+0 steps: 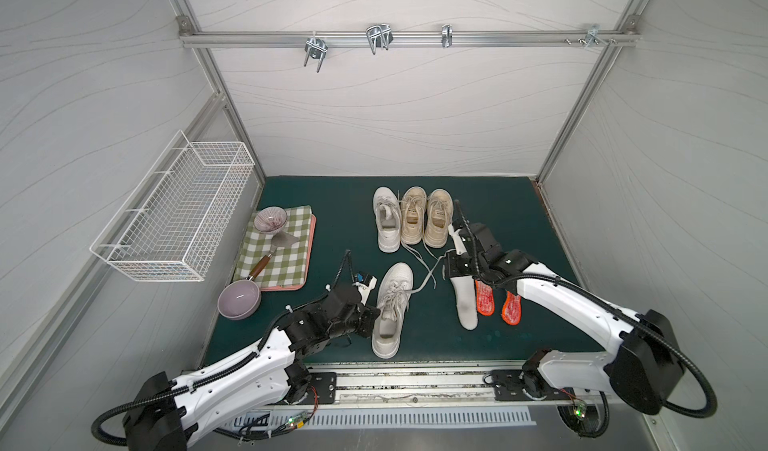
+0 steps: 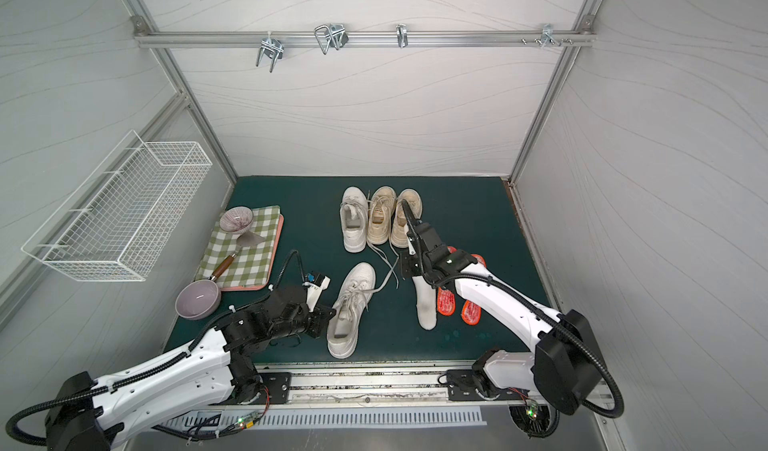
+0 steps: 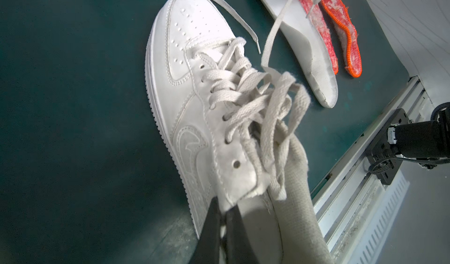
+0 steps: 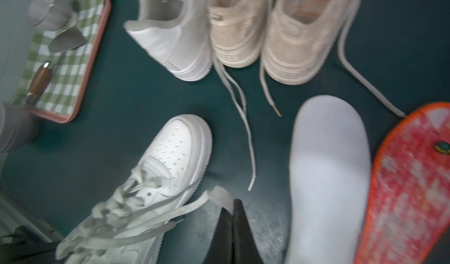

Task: Remove the insole from the shoe
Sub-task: Untie the shoelace on the shoe.

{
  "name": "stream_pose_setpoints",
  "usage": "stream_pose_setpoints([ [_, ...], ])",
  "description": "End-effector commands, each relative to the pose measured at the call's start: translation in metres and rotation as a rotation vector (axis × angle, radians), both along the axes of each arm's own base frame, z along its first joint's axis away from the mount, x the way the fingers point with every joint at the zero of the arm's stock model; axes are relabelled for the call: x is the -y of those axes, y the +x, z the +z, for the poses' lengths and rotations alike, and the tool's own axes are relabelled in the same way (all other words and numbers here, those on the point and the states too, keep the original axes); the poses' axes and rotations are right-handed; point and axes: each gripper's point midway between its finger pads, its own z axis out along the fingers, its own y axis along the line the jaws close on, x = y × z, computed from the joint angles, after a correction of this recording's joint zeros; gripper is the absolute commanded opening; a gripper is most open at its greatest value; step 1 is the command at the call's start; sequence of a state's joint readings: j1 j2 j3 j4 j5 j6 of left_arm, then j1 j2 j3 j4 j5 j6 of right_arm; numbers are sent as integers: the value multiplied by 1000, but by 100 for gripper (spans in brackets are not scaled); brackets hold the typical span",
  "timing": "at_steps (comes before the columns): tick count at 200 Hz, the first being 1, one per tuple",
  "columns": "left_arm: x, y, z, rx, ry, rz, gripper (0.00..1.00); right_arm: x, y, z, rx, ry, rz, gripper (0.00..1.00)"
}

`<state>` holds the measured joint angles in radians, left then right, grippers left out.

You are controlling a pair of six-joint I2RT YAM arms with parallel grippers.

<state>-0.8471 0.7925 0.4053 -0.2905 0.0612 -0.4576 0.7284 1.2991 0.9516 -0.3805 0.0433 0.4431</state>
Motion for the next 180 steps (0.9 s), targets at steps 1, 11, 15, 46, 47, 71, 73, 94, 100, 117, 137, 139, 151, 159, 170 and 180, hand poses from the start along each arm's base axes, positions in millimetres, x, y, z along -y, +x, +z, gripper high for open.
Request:
stream_pose_setpoints([
  [1,4,11,22,69,-62,40,0,-26,4,14,32,21,61,0],
  [11,-1,13,21,70,-49,60,0,-32,5,9,9,12,76,0],
  [15,-2,13,21,72,-45,65,0,-33,5,6,2,7,83,0],
  [46,-7,12,24,86,-52,84,0,-34,-12,-7,15,-80,152,40],
  [47,-7,13,24,87,-53,85,0,-34,-13,-8,16,-83,155,41],
  [71,-6,11,24,90,-66,77,0,-30,-34,-8,49,-100,208,56],
  [73,-6,11,24,90,-68,76,0,-30,-36,-8,51,-100,212,57],
  [94,-4,11,23,90,-67,65,0,-37,-56,-14,51,-78,284,57],
  [100,-2,12,24,92,-69,59,0,-42,-62,-17,49,-72,312,57],
  [117,1,12,26,93,-76,46,0,-56,-79,-25,45,-73,383,55],
  [137,3,12,27,89,-80,38,0,-73,-88,-33,42,-70,432,52],
  [139,3,12,27,88,-80,38,0,-74,-88,-34,41,-69,436,51],
  [151,4,11,27,85,-80,36,0,-82,-90,-36,37,-58,450,49],
  [159,4,11,27,84,-81,33,0,-86,-90,-38,36,-54,453,48],
  [170,4,10,26,80,-79,34,0,-92,-89,-40,30,-48,459,46],
  [180,4,10,25,77,-78,32,0,-96,-87,-42,30,-50,461,44],
])
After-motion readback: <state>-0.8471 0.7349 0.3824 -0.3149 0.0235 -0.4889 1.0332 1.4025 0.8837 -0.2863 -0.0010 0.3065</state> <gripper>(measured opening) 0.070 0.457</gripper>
